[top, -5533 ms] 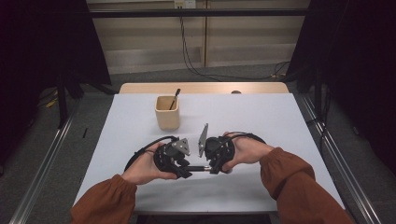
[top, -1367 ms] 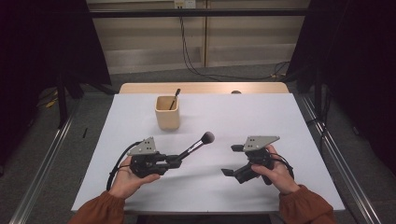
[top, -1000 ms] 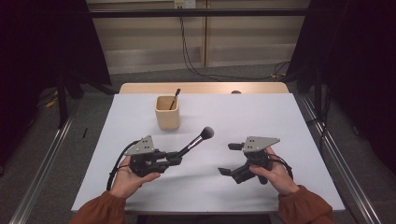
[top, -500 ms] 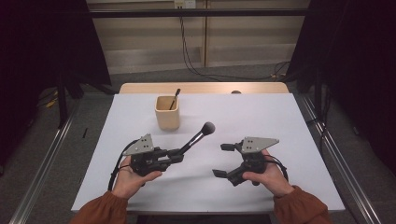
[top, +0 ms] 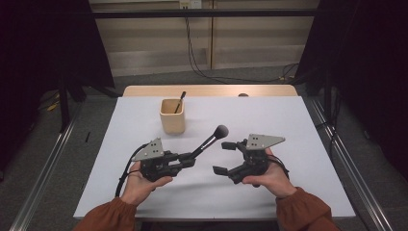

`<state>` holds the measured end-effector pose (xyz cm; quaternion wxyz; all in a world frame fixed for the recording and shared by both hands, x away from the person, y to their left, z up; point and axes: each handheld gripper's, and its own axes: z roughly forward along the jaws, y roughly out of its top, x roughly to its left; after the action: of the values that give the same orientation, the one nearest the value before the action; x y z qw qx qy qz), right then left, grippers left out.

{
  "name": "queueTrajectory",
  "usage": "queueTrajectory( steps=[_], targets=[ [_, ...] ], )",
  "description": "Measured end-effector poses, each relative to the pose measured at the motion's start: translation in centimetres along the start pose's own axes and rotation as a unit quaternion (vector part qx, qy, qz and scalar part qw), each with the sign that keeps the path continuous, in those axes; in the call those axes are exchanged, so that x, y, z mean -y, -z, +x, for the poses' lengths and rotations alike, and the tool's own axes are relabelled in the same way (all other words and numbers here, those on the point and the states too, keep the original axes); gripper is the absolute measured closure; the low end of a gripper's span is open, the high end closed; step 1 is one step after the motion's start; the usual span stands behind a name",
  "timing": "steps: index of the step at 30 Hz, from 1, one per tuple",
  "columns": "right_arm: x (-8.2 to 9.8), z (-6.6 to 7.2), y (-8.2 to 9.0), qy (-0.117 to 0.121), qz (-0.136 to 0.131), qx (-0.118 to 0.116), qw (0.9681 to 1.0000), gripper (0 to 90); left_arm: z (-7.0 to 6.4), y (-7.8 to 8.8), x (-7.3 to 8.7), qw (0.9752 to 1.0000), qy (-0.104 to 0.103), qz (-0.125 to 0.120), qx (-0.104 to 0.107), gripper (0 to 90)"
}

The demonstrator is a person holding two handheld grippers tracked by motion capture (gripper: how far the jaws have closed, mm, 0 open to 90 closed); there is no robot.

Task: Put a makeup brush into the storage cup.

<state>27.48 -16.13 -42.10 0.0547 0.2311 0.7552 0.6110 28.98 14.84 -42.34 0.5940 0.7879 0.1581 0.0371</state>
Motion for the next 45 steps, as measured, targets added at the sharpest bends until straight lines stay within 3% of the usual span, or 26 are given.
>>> queueTrajectory(
  steps=[7, 16, 26, 40, 45],
  targets=[
    [-0.7, -0.4, -0.5, -0.011, -0.020, -0.009, 0.9997, 22.4, -0.1, -1.1, -0.1, 1.0000, -0.004, 0.000, 0.007, 74.5],
    [-0.6, -0.5, -0.6, -0.027, -0.026, -0.014, 0.9992, 35.8, -0.5, -1.8, 0.4, 0.9998, -0.007, 0.010, 0.019, 74.5],
    [-0.5, -0.8, -0.6, -0.041, -0.039, -0.025, 0.9981, 60.5, -0.7, -2.1, 0.5, 0.9995, -0.012, 0.014, 0.026, 74.4],
    [-0.4, -1.2, -0.6, -0.089, -0.059, -0.062, 0.9923, 69.0, -0.8, -2.5, 0.7, 0.9992, -0.024, 0.024, 0.023, 73.6],
    [-0.5, -1.1, -0.7, -0.084, -0.064, -0.067, 0.9921, 71.1, -0.8, -2.4, 0.8, 0.9997, -0.018, 0.012, 0.011, 71.1]
  ],
)
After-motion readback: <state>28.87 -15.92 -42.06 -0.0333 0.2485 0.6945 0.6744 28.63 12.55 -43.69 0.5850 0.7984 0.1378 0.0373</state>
